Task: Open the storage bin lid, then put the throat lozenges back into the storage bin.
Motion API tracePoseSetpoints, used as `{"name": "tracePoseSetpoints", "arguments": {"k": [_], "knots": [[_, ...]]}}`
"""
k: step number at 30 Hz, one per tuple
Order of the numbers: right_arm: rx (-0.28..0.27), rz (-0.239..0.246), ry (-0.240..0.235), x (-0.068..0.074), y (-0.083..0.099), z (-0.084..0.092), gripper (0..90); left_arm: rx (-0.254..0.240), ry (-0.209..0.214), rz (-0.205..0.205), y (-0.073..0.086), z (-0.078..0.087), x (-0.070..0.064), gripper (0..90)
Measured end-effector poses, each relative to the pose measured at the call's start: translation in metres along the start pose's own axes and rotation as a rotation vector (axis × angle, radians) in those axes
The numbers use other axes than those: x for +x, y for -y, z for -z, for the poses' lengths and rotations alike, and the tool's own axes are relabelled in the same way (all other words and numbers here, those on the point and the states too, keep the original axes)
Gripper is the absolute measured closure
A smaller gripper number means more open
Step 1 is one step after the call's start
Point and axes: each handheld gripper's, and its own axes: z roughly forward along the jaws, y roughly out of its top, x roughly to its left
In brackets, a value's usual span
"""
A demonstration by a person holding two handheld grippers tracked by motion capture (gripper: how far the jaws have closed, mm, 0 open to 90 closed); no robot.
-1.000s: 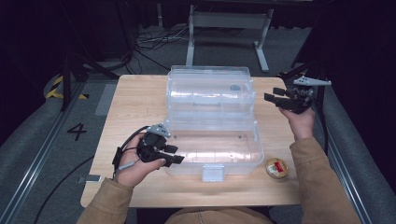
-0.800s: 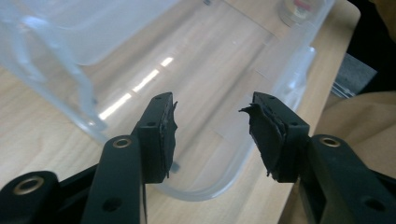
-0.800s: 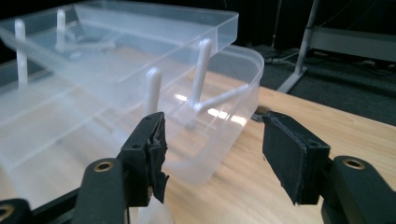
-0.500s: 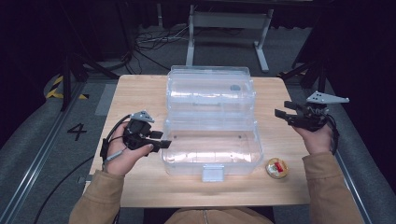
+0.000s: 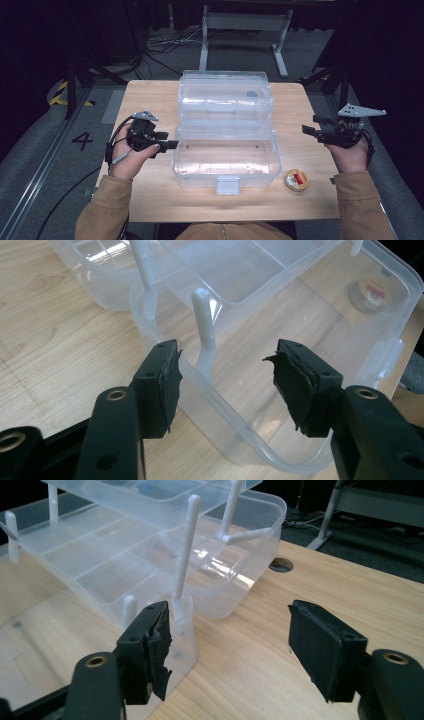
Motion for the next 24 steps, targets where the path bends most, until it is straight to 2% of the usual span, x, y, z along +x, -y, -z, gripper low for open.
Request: {"name": "tracePoseSetpoints", "arguments": {"k": [2,5,9,10,13,14,15,16,19,23,24], "knots": [[0.012,0.011,0.003,0.001,0.002,0.004,30.5,-0.001,0.001,0.0,-0.001,0.001,0.001,44.5],[0.018,-0.005,-0.011,0.001,0.003,0.006,27.9,-0.006,-0.001,-0.001,-0.001,0.002,0.003,44.5],[0.031,-0.002,0.004,0.003,0.005,0.008,24.3,0.002,-0.061,-0.004,0.0,0.005,0.006,44.1],[0.039,0.002,0.003,0.004,0.005,0.008,24.3,-0.004,-0.063,0.008,0.001,0.007,0.006,44.0],[0.075,0.045,0.007,0.007,0.006,0.01,24.3,-0.006,-0.066,0.006,0.001,0.009,0.008,43.8],[0.075,0.045,0.007,0.007,0.006,0.01,24.3,-0.007,-0.072,0.003,0.001,0.01,0.01,43.8],[0.104,0.06,0.004,0.008,0.008,0.011,25.3,-0.009,-0.08,0.009,0.001,0.01,0.011,43.7],[0.104,0.06,0.004,0.008,0.008,0.011,25.3,-0.009,-0.081,0.022,0.002,0.01,0.011,43.7],[0.131,0.058,-0.008,0.009,0.009,0.013,26.0,-0.002,-0.085,0.011,0.002,0.01,0.014,43.6],[0.168,0.073,0.005,0.012,0.011,0.015,26.1,-0.003,-0.087,0.019,0.003,0.01,0.015,43.6],[0.176,0.074,-0.008,0.013,0.012,0.014,26.0,-0.006,-0.087,0.016,0.002,0.011,0.016,43.6]]}}
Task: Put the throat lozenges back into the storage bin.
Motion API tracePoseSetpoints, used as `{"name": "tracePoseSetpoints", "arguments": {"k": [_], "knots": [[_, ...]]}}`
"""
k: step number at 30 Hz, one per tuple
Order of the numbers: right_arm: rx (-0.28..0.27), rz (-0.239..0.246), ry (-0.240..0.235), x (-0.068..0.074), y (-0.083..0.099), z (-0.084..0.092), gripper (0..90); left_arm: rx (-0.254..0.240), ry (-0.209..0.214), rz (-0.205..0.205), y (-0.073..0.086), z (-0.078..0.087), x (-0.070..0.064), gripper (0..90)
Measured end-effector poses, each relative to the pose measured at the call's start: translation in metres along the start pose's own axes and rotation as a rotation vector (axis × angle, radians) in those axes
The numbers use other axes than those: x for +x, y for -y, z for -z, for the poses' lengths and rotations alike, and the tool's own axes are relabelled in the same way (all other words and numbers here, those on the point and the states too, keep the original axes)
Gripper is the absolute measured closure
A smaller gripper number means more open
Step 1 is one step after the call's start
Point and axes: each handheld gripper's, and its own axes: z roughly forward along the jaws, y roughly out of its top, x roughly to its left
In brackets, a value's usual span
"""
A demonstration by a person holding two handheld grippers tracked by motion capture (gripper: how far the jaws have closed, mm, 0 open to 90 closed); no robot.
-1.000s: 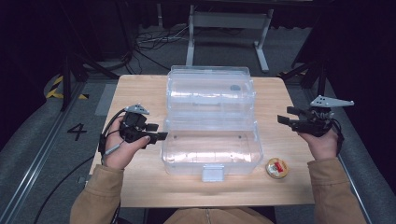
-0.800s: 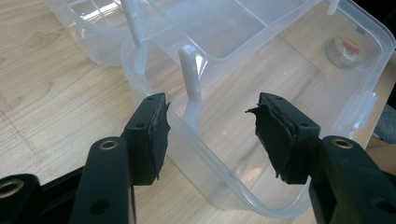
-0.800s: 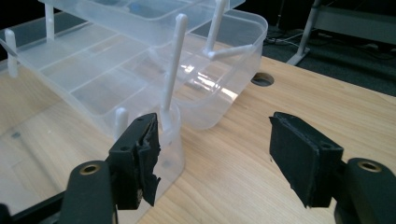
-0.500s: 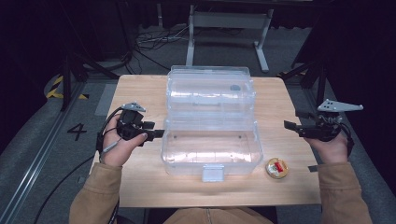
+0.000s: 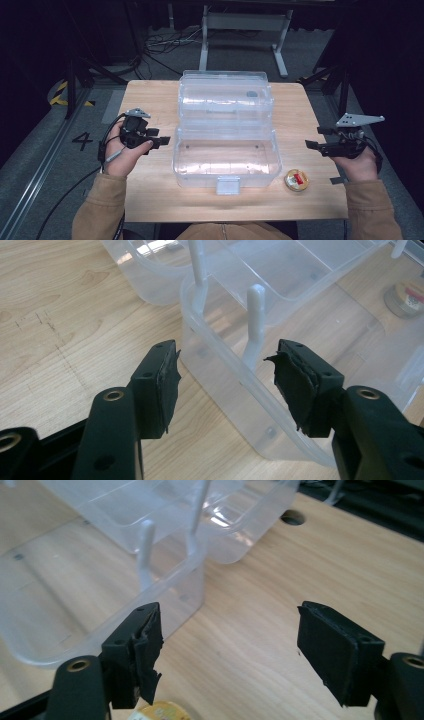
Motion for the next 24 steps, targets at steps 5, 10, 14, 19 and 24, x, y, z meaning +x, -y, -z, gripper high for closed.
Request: {"name": "tracePoseSetpoints", "arguments": {"k": [5,10,14,19,24], "knots": [[0.026,0.024,-0.06,0.008,0.001,0.0,26.1,-0.011,0.002,0.001,-0.001,0.001,0.001,43.6],[0.07,0.042,-0.082,0.013,0.004,-0.002,26.1,-0.01,0.001,0.006,-0.001,0.0,0.002,43.7],[0.119,0.056,-0.092,0.015,0.006,-0.008,26.3,-0.012,0.0,0.013,0.0,0.001,0.001,43.6],[0.162,0.072,-0.102,0.02,0.01,-0.016,26.3,-0.008,-0.002,0.012,0.001,0.002,0.001,43.6],[0.193,0.075,-0.111,0.021,0.016,-0.022,26.2,-0.007,-0.002,0.02,0.002,0.003,0.002,43.6]]}}
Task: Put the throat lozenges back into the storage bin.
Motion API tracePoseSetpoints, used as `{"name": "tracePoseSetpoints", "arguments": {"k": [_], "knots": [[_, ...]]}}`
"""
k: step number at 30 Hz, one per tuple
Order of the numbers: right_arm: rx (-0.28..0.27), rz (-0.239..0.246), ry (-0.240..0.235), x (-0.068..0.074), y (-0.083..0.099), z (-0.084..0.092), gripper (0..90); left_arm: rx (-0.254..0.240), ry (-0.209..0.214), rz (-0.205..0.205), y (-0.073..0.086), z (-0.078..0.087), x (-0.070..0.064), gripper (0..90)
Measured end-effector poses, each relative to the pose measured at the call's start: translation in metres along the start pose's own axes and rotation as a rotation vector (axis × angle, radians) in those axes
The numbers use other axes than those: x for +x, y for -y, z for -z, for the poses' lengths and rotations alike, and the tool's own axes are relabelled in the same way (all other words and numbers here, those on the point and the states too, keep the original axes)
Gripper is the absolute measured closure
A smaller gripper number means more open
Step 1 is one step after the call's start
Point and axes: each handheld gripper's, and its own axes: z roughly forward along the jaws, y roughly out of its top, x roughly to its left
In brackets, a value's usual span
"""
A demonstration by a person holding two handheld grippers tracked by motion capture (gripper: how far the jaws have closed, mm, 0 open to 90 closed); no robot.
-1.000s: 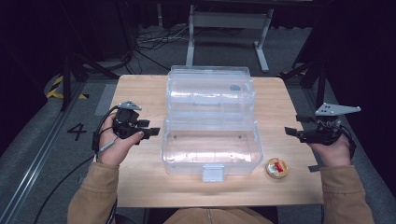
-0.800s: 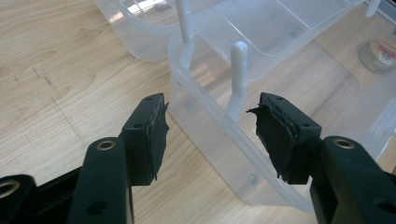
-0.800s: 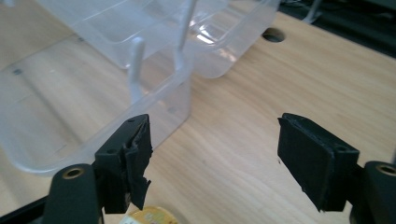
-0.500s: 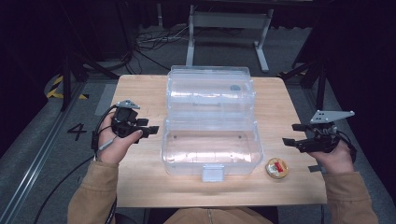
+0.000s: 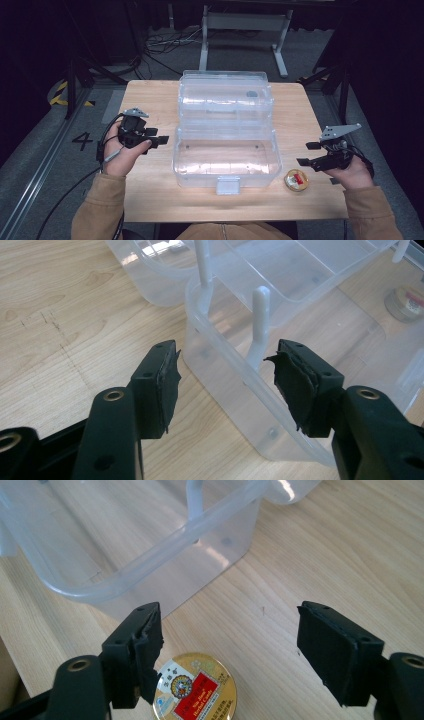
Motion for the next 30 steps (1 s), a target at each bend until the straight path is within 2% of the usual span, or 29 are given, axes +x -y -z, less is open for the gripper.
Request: {"name": "tracePoseSetpoints", "arguments": {"k": [6,10,30], "knots": [[0.047,0.003,-0.027,0.003,0.003,-0.011,25.8,0.008,0.003,-0.003,0.0,-0.001,0.002,43.6],[0.094,0.023,-0.044,0.006,0.003,-0.021,25.5,0.007,-0.001,0.011,0.002,0.001,0.005,43.5],[0.292,0.069,-0.086,0.015,0.007,-0.051,23.1,0.009,-0.001,0.026,0.003,0.0,0.008,43.4]]}}
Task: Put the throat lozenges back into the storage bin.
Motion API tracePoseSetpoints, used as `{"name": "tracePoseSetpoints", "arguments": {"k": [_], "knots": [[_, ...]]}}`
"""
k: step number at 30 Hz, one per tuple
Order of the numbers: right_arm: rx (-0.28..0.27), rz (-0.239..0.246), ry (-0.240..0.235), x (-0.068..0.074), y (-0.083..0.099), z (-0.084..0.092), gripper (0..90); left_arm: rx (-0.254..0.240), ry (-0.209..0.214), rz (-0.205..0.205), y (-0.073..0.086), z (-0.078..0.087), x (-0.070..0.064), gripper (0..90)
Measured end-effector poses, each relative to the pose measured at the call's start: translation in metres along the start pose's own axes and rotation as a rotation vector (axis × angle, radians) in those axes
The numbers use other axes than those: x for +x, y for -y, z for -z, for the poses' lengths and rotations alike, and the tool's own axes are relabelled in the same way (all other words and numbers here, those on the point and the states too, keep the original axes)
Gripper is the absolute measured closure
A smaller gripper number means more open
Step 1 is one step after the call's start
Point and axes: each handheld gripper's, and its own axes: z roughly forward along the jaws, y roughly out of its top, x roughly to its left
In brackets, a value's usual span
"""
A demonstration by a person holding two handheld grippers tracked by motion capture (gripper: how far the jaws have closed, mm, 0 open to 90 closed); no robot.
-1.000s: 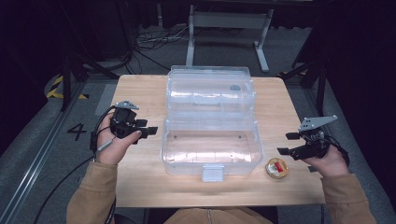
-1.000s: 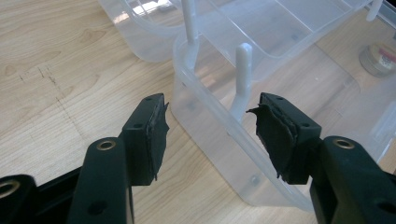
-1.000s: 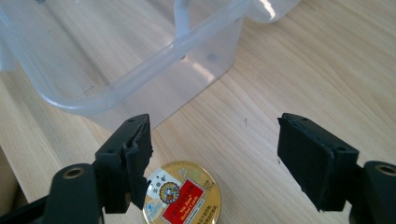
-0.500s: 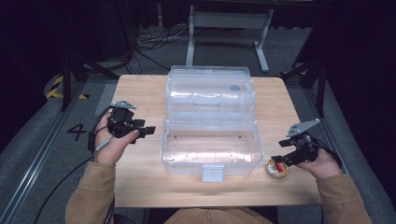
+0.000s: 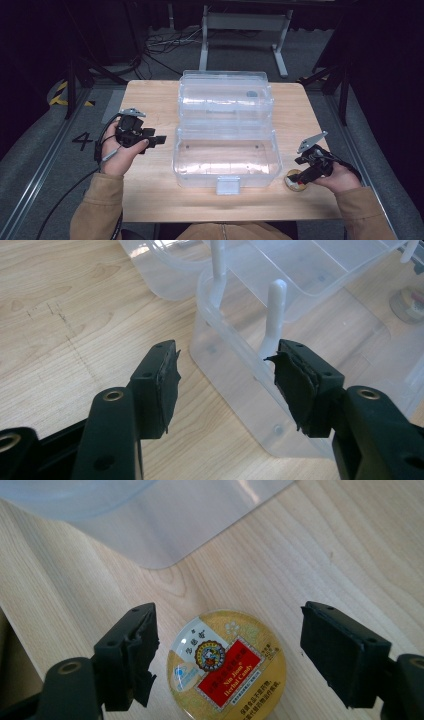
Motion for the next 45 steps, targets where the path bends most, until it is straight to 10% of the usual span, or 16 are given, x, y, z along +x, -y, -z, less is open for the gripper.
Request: {"name": "tracePoseSetpoints", "arguments": {"k": [45], "knots": [[0.291,0.043,0.025,0.003,0.007,-0.037,18.9,0.007,0.001,0.01,0.001,-0.002,0.004,43.3]]}}
